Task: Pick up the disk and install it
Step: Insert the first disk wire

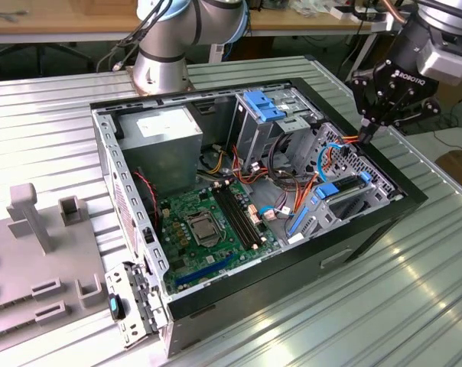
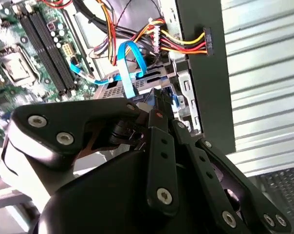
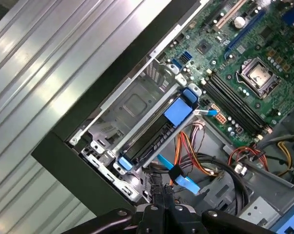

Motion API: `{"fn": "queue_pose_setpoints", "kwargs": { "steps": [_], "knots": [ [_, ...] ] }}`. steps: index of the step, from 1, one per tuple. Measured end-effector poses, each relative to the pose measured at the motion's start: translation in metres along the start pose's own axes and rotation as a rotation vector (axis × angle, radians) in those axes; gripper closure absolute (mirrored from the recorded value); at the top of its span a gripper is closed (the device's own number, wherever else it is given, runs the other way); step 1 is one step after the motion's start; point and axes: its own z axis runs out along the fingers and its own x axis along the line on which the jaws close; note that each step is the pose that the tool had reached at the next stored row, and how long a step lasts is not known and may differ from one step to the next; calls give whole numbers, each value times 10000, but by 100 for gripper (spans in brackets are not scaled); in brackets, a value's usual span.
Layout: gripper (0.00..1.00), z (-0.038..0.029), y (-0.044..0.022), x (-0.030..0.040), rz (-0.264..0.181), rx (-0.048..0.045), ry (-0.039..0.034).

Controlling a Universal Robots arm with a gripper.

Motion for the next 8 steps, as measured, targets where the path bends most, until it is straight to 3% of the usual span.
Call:
{"fn": "queue_pose_setpoints", "kwargs": {
  "steps": [4,8],
  "knots": [
    [89,15,-12,8,-1033,11,-35],
    [89,22,-141,41,-1068,-7,-20]
  ]
}}
